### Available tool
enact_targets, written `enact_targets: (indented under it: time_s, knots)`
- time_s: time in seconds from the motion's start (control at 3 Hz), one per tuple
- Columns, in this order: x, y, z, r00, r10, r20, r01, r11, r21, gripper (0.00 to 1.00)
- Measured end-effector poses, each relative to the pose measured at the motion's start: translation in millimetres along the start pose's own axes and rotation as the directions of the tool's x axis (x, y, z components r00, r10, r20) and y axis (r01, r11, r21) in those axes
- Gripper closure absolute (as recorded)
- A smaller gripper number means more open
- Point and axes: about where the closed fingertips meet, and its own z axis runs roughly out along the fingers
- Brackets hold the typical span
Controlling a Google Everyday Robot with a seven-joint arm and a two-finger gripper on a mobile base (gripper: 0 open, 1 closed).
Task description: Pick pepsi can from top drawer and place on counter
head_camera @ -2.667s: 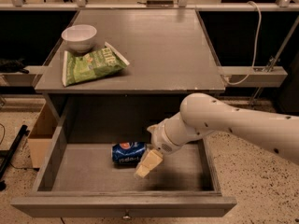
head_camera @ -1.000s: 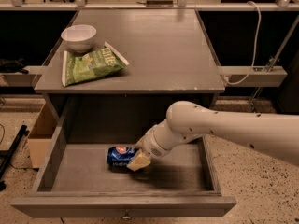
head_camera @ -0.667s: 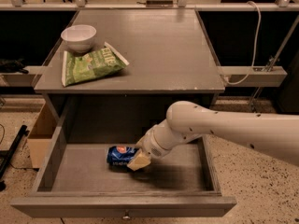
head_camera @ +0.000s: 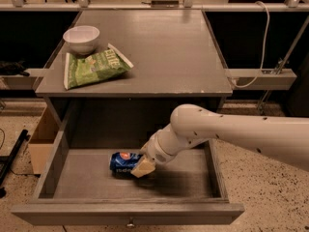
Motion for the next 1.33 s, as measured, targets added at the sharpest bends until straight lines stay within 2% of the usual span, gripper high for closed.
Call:
enact_targets:
  time_s: [0.33, 0.67, 1.0, 1.33]
  knots:
    - [2, -3, -22, 1.000, 0.010, -0.022, -0.009, 0.9996, 0.026, 1.00]
    - [-6, -12, -66, 0.999, 0.007, -0.046, -0.004, 0.9967, 0.081, 1.00]
    - [-20, -18, -113, 0.998, -0.008, -0.060, 0.016, 0.9905, 0.137, 1.00]
    - [-31, -21, -165, 0.998, -0.020, -0.063, 0.032, 0.9799, 0.197, 1.00]
